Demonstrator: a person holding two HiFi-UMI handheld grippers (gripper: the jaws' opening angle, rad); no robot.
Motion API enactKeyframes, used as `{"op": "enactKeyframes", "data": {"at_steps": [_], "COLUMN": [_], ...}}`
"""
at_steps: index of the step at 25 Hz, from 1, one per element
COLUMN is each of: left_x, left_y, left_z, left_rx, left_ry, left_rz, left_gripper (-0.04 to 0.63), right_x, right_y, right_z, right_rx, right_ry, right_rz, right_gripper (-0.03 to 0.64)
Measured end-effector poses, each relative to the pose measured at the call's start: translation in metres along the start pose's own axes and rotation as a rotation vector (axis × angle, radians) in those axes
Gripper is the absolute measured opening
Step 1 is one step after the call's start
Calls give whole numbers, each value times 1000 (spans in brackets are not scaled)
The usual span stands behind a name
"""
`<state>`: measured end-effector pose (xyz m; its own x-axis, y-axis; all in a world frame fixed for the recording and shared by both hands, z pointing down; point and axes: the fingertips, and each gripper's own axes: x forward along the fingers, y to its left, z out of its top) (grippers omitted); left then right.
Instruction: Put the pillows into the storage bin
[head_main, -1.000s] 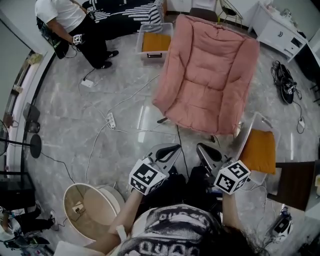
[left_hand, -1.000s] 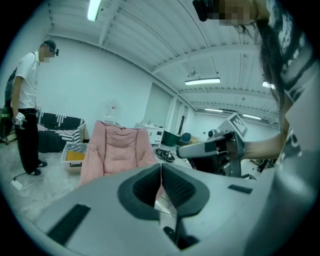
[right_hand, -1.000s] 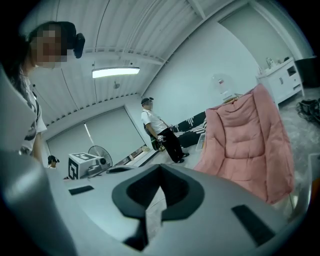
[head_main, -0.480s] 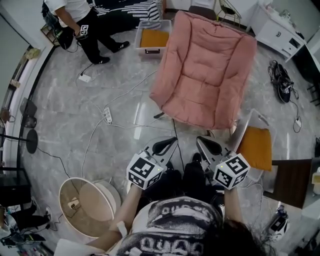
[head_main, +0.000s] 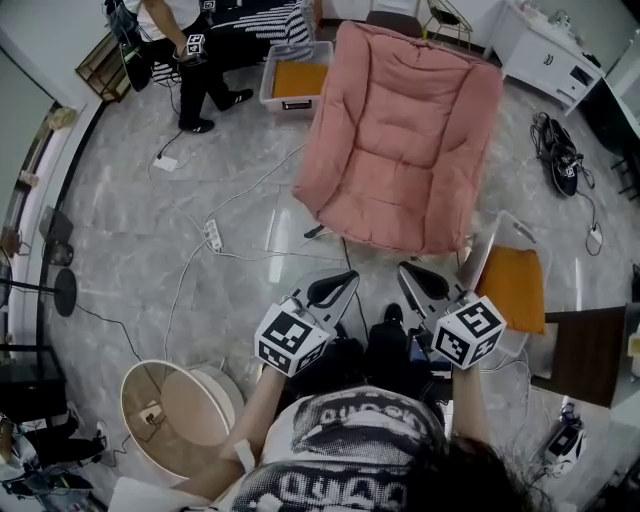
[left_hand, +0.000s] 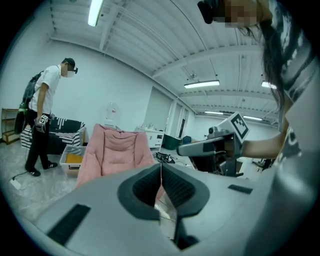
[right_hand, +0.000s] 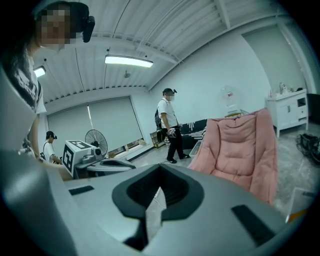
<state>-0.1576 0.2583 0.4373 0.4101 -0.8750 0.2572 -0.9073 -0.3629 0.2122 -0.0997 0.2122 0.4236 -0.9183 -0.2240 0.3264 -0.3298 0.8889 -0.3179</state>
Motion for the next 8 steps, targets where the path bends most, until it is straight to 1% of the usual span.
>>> {"op": "enactKeyframes", "data": {"at_steps": [8], "left_x": [-3], "left_y": [0], "left_z": [-5], "left_rx": [6], "left_ry": [15], "left_rz": [-4], "left_gripper": [12], "right_x": [0], "right_y": [-2], "right_z": [-3], "right_rx": [8], "right_ry": [-7], "right_rz": [-11], "right_gripper": [-3]}}
